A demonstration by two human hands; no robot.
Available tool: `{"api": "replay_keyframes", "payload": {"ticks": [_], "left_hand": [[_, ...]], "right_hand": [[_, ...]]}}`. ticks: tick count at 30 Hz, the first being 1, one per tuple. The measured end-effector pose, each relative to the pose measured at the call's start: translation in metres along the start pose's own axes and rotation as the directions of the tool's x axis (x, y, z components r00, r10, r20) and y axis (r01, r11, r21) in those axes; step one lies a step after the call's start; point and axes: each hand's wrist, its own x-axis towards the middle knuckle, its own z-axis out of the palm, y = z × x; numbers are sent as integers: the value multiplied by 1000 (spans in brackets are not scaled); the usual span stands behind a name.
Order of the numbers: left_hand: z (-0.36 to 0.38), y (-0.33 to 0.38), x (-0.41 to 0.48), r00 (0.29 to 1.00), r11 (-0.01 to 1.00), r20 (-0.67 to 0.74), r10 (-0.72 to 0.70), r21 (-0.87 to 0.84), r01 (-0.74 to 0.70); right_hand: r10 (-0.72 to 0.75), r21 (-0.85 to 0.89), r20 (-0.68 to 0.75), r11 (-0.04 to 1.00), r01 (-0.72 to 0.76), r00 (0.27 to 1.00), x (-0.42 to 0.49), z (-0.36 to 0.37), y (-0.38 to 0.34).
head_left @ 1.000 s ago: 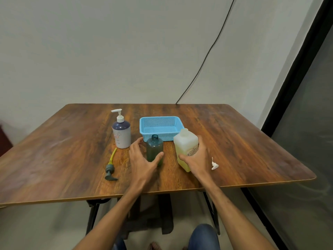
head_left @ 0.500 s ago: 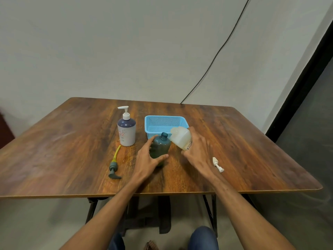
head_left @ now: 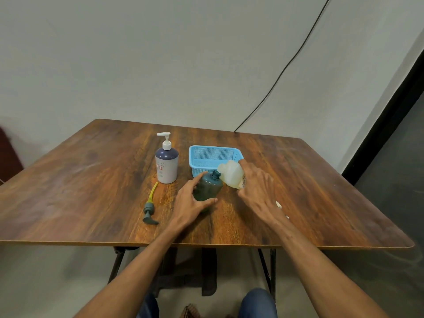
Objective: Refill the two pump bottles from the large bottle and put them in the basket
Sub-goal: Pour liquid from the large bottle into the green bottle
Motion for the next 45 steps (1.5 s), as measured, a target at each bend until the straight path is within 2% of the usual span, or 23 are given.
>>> {"api": "replay_keyframes", "payload": {"ticks": [14, 45], "left_hand": [[-2, 1, 1, 1000, 1000, 18, -8, -13, 8], [-7, 4, 0, 999, 1000, 50, -19, -7, 19]], "right_hand": [[-64, -38, 5, 997, 64, 998, 8, -2, 5], [-84, -83, 20, 993, 86, 996, 12, -6, 4]]}}
